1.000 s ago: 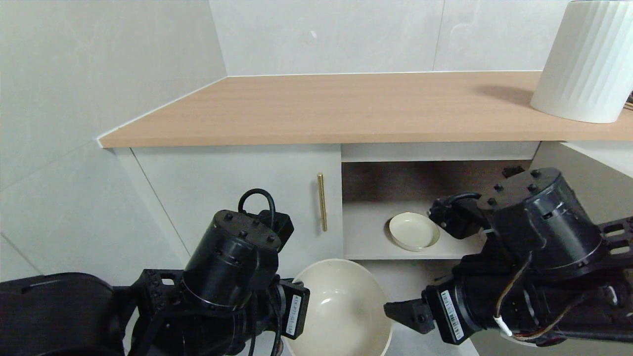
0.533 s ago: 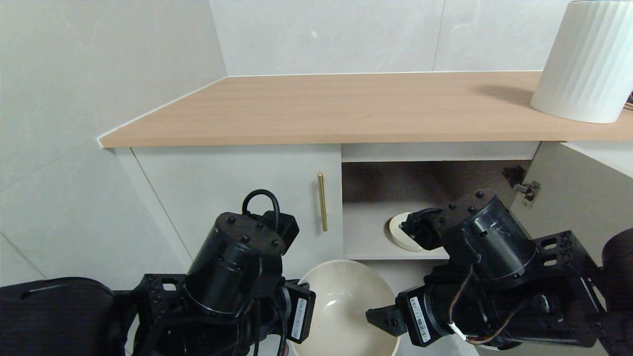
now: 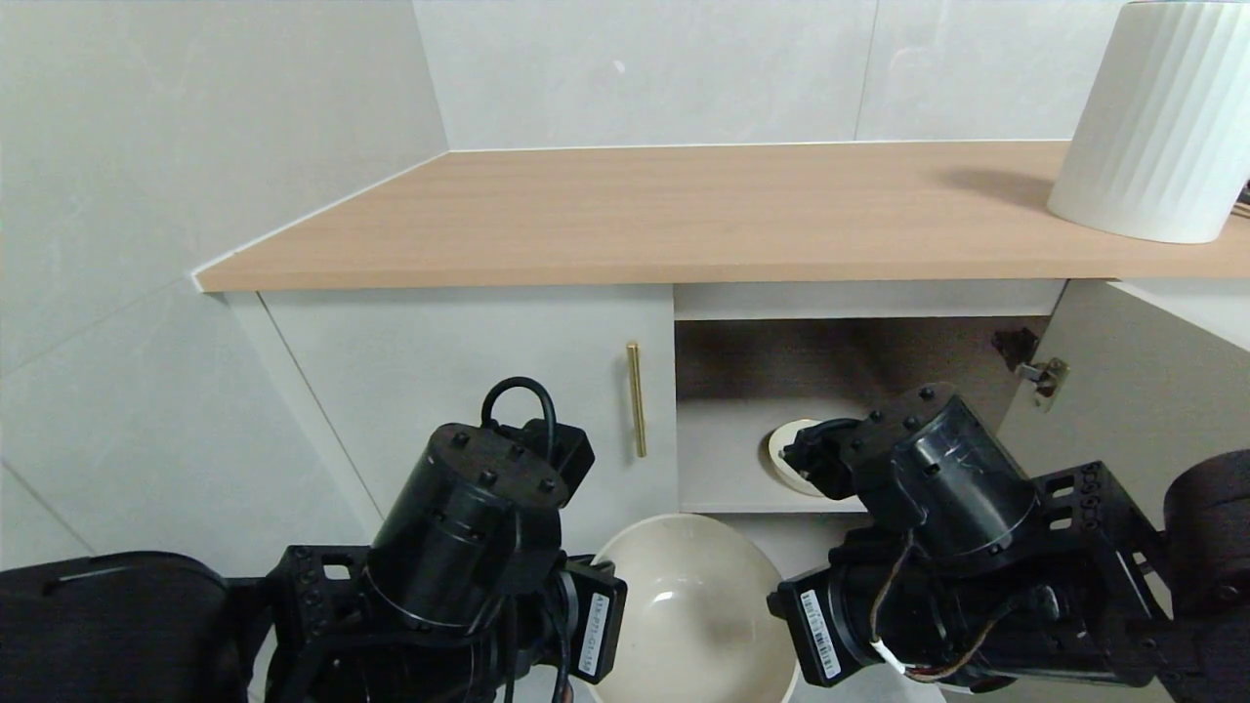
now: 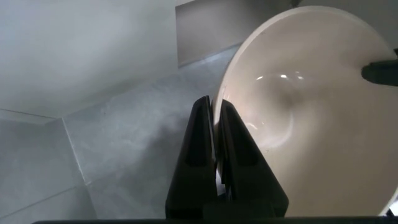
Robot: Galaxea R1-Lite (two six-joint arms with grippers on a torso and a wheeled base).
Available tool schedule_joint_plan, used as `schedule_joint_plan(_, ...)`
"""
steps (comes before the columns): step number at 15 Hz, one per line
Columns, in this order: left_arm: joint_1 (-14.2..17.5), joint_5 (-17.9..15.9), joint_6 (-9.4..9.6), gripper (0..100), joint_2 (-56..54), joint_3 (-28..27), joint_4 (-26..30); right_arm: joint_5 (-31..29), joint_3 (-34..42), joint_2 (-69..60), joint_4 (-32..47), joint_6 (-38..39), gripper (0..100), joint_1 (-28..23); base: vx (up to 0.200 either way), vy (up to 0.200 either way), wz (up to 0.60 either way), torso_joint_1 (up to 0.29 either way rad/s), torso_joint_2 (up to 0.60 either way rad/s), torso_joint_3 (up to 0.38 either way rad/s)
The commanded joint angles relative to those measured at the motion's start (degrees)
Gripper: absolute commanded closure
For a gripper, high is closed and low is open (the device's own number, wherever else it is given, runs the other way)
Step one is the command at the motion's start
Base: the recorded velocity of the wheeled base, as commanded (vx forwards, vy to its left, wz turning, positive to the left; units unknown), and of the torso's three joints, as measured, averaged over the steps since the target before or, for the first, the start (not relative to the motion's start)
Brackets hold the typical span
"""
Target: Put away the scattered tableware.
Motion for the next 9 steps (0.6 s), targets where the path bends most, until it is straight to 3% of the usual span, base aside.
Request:
schedule_joint_plan(1, 0.0, 1.1, 0.18, 100, 0.1, 0.5, 0.0, 0.0, 0.1, 0.4, 0.1, 0.0, 100, 0.0, 0.000, 0.000, 0.00, 0.000, 0.00, 0.000)
schedule_joint_plan(2, 0.0, 1.7, 0.18, 0, 0.2, 0.5, 0.0, -0.1, 0.1, 0.8, 0.1, 0.0, 100, 0.0, 0.000, 0.000, 0.00, 0.000, 0.00, 0.000)
schedule_joint_plan(9, 0.0, 2.4, 0.01, 0, -0.3, 0.2, -0.7, -0.1, -0.3, 2.3, -0.9, 0.6, 100, -3.3, 0.000, 0.000, 0.00, 0.000, 0.00, 0.000)
